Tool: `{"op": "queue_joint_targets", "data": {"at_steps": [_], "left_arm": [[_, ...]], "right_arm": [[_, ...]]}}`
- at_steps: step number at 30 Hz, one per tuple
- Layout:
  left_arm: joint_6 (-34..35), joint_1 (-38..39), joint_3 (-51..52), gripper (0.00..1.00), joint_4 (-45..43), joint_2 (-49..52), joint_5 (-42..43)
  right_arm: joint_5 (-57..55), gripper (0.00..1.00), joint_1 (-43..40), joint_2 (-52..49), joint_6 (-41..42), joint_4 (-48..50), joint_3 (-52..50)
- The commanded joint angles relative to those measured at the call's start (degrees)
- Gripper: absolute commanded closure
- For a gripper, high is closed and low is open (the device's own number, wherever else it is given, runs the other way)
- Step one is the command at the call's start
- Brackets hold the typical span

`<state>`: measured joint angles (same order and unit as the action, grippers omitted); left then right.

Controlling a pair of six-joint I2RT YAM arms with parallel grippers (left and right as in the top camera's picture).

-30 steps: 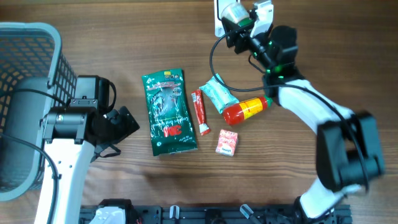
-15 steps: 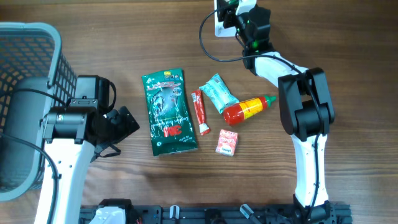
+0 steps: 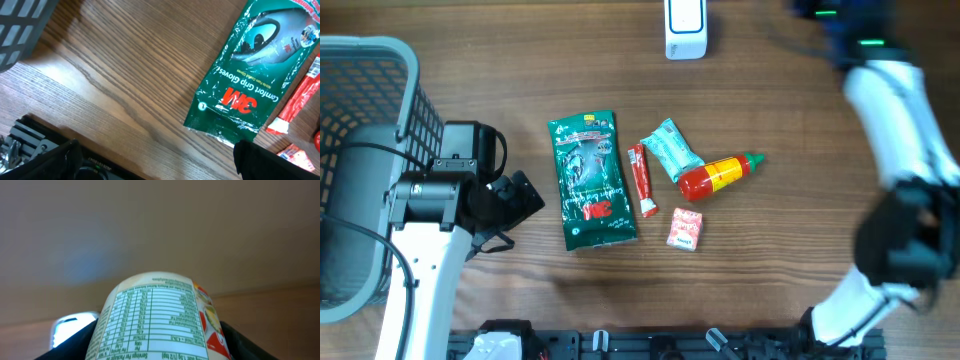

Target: Scan the item barcode

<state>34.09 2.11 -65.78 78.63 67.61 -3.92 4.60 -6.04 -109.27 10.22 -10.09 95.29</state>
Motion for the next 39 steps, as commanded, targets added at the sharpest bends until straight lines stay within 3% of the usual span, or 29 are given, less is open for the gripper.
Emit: {"op": "queue_joint_targets", "data": {"at_steps": [1, 8, 16, 19, 21, 23, 28, 32, 37, 39], "left_arm": [[-0.9, -0.4, 0.2, 0.00, 0.1, 0.0, 0.3], [-0.9, -0.4, 0.2, 0.00, 0.1, 0.0, 0.3], [-0.9, -0.4, 0.2, 0.00, 0.1, 0.0, 0.3], [-0.9, -0.4, 0.2, 0.00, 0.1, 0.0, 0.3], [-0.9, -0.4, 0.2, 0.00, 0.1, 0.0, 0.3], [-0.9, -0.4, 0.2, 0.00, 0.1, 0.0, 0.2], [-0.9, -0.4, 0.2, 0.00, 0.1, 0.0, 0.3], [-0.9, -0.4, 0.2, 0.00, 0.1, 0.0, 0.3], [-0.9, -0.4, 0.2, 0.00, 0.1, 0.0, 0.3], [-0.9, -0.4, 0.2, 0.00, 0.1, 0.0, 0.3]], "right_arm": [[-2.7, 0.32, -14.5, 2.6, 0.4, -11.1, 0.5], [-2.9, 0.31, -34.4, -4.9, 0.6, -21.6, -0.3], [-3.3, 0.25, -42.3, -14.2, -0.7, -26.3, -0.3], [-3.3, 0.16, -43.5, -15.0, -1.9, -27.4, -0.3], [-3.0, 0.14, -43.5, -14.6, -2.8, -27.6, -0.2], [-0.1, 0.00, -43.5, -13.0, -2.5, -28.0, 0.3], [15.1, 0.00, -42.6, -1.4, 9.2, -27.9, 2.0], [24.0, 0.00, -38.9, 9.2, 10.4, -33.2, 2.0], [23.8, 0.01, -25.7, 16.5, 23.7, -48.3, 1.9], [23.8, 0.00, -18.0, 15.8, 24.7, -55.0, 0.5]]}}
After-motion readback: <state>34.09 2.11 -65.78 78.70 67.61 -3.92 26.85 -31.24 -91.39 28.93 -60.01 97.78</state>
